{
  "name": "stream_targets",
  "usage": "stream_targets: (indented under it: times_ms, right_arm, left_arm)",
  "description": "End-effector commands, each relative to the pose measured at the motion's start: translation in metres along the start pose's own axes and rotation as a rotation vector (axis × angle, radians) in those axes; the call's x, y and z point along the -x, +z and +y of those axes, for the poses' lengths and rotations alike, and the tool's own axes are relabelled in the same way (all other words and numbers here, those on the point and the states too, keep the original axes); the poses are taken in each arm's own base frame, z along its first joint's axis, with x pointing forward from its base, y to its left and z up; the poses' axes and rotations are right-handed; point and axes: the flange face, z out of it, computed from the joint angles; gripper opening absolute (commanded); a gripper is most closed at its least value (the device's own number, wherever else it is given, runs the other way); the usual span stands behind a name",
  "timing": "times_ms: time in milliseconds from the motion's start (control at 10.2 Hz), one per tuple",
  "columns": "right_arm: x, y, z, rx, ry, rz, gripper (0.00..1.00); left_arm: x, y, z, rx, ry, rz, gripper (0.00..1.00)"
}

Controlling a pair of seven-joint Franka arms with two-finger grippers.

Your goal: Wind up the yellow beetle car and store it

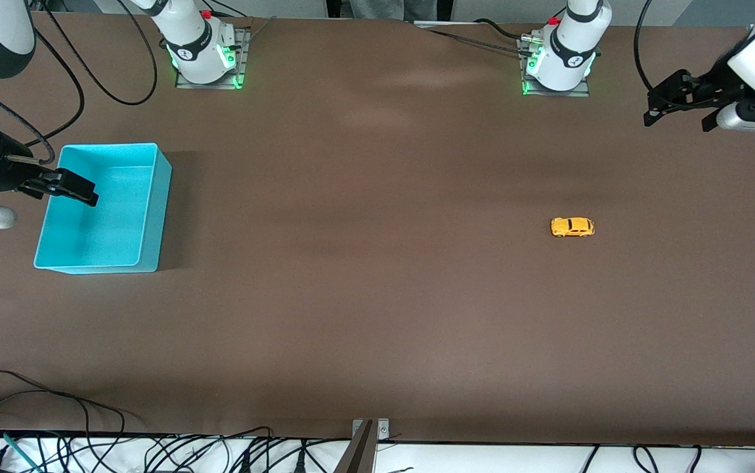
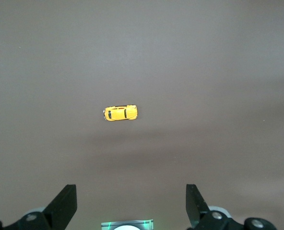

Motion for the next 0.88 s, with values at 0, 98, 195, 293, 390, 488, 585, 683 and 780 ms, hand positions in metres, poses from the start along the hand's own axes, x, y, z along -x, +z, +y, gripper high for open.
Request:
stream_targets:
  times_ms: [0,98,195,293,390,488,585,683,780]
  right_arm:
    - [0.006,-0.007,-0.001,0.005,0.003,0.007,1.00]
    - [0.005,-0.008,-0.001,0.005,0.002,0.008,1.00]
    - [0.005,-0.008,-0.001,0.004,0.002,0.011,1.00]
    - [0.005,-0.008,-0.001,0.004,0.003,0.013,1.00]
    - [0.005,-0.008,0.000,0.005,0.006,0.011,1.00]
    - [0.005,-0.008,-0.001,0.004,0.011,0.011,1.00]
    - [0.005,-0.008,-0.001,0.004,0.011,0.013,1.00]
    - [0.004,-0.008,-0.001,0.004,0.008,0.013,1.00]
    - [0.003,-0.004,-0.002,0.006,0.006,0.005,1.00]
  left_arm:
    - [-0.003,-0.005,0.004,-0.032,0.006,-0.005,1.00]
    - [-0.004,-0.006,-0.002,-0.028,-0.008,-0.004,1.00]
    - [-0.011,0.001,-0.006,-0.028,-0.016,-0.018,1.00]
    - [-0.018,0.001,-0.013,-0.024,-0.031,-0.025,1.00]
    - [-0.021,-0.002,-0.019,-0.019,-0.041,-0.025,1.00]
    - [-0.019,-0.004,-0.015,-0.020,-0.035,-0.024,1.00]
    - [-0.019,-0.004,-0.015,-0.023,-0.034,-0.025,1.00]
    - [-0.018,-0.004,-0.013,-0.024,-0.031,-0.024,1.00]
    - [-0.018,-0.004,-0.014,-0.025,-0.033,-0.027,1.00]
